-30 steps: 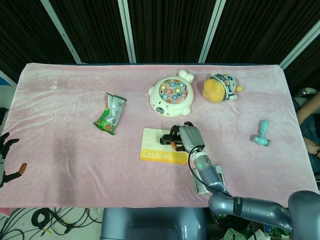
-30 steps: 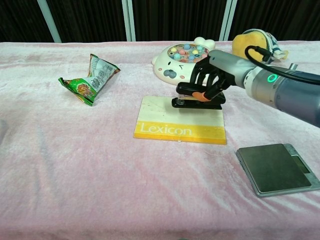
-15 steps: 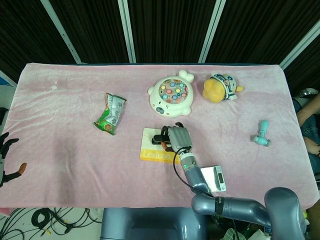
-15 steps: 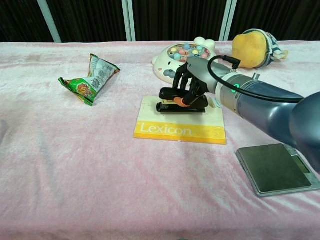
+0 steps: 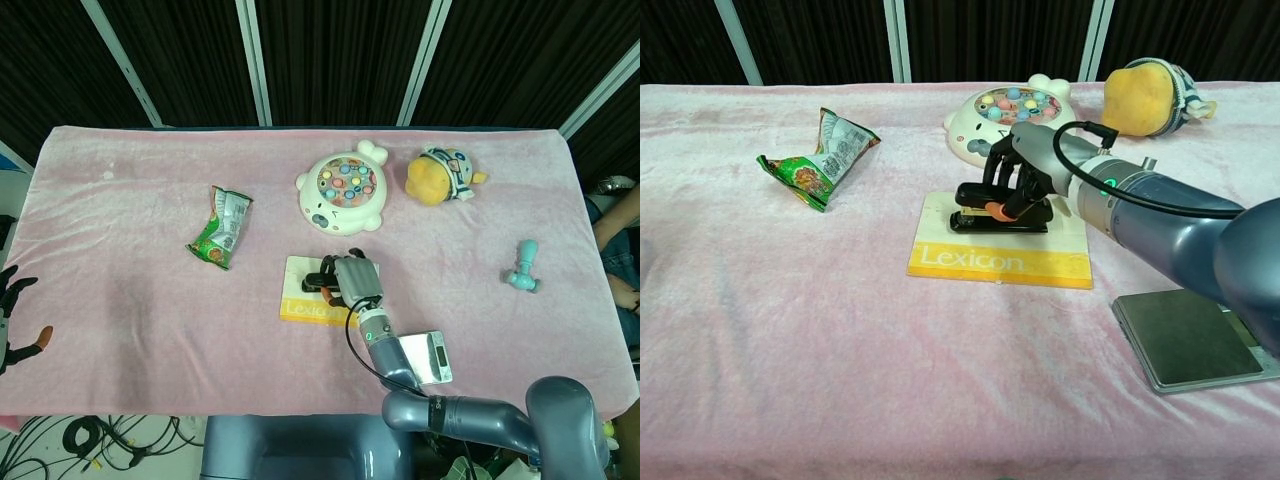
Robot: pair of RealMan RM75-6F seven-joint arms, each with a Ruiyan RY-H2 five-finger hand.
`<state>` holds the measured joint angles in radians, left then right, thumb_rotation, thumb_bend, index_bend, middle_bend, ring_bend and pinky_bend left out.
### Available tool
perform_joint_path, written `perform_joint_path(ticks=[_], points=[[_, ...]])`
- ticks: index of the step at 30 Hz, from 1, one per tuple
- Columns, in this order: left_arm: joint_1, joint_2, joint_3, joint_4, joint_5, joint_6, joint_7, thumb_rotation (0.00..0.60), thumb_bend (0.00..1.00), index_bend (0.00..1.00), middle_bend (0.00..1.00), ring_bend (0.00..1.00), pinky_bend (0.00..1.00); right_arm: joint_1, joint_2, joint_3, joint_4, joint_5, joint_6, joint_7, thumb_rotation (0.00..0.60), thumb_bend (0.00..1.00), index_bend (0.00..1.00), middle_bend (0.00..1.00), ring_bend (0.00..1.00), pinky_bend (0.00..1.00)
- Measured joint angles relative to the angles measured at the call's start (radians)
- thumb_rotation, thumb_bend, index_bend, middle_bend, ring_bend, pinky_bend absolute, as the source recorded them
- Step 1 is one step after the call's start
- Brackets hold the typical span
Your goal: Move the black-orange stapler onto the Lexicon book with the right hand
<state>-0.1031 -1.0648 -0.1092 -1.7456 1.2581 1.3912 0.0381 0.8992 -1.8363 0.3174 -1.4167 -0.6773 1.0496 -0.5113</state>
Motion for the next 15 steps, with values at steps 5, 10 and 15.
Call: perform_joint_path(ticks=[5, 10, 15], points=[[0.000, -0.001, 0.002, 0.002, 0.000, -0.001, 0.002, 0.600, 0.31, 0.19, 0.03, 0.00, 0.01, 0.000, -0.003, -0.006, 0.006, -0.002, 0.008, -0.014, 0.600, 0.29, 0.42, 0.30, 0.37, 0.16], [0.001, -0.001, 0.001, 0.004, -0.001, 0.000, -0.002, 0.600, 0.31, 0.19, 0.03, 0.00, 0.01, -0.002, -0.009, -0.015, 0.002, 0.001, 0.027, -0.044, 0.600, 0.27, 0.32, 0.19, 0.27, 0.16], [0.002, -0.002, 0.003, 0.005, -0.001, 0.000, -0.001, 0.600, 0.31, 0.19, 0.03, 0.00, 0.01, -0.005, -0.003, -0.012, -0.026, 0.006, 0.039, -0.056, 0.600, 0.22, 0.20, 0.06, 0.17, 0.16]])
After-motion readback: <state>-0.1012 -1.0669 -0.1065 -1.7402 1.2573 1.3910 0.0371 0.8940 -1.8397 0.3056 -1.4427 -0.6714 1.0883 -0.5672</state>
